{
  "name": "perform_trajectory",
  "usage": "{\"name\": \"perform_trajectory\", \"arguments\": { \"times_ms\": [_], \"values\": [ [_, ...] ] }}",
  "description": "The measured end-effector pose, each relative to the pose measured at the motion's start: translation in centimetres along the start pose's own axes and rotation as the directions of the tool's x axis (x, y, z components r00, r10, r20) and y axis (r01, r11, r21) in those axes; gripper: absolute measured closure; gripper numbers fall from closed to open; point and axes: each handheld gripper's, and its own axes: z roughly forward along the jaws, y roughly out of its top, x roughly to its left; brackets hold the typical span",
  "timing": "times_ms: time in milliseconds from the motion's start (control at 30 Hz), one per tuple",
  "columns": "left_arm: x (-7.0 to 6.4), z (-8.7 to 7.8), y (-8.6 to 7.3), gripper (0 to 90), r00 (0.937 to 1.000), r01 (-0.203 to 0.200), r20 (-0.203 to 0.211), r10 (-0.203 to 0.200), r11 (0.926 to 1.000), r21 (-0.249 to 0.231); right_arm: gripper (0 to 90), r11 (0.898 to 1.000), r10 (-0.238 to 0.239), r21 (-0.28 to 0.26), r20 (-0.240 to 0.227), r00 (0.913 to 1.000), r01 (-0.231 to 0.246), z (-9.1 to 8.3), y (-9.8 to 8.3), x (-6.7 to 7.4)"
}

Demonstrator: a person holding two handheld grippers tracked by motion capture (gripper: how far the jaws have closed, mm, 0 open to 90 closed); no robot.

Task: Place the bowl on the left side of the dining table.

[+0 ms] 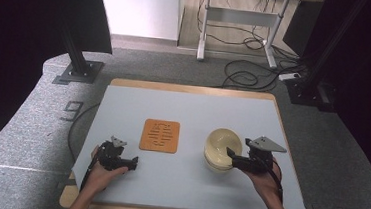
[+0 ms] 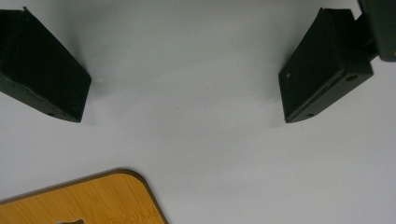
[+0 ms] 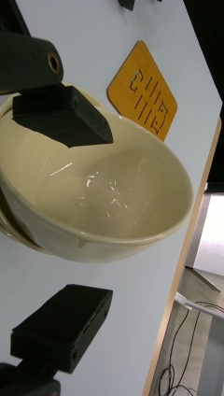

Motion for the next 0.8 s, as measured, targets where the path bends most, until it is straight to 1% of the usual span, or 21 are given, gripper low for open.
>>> {"name": "perform_trajectory", "arguments": {
  "times_ms": [367,567,800],
  "values": [
    [0.0,0.0,0.0,2.3,1.0,0.0,0.001,0.0,1.0,-0.001,20.8,1.0,0.006,0.019,0.006,1.0,-0.006,0.9,0.3,0.2],
    [0.0,0.0,0.0,2.3,1.0,0.0,0.001,0.0,1.0,-0.001,21.0,0.999,0.006,0.036,0.02,0.9998,-0.007,1.5,0.3,0.4],
    [0.0,0.0,0.0,2.3,1.0,0.0,0.001,0.0,1.0,-0.001,21.9,0.999,0.017,0.048,0.031,0.9994,-0.018,1.7,0.2,0.2]
  ]
}}
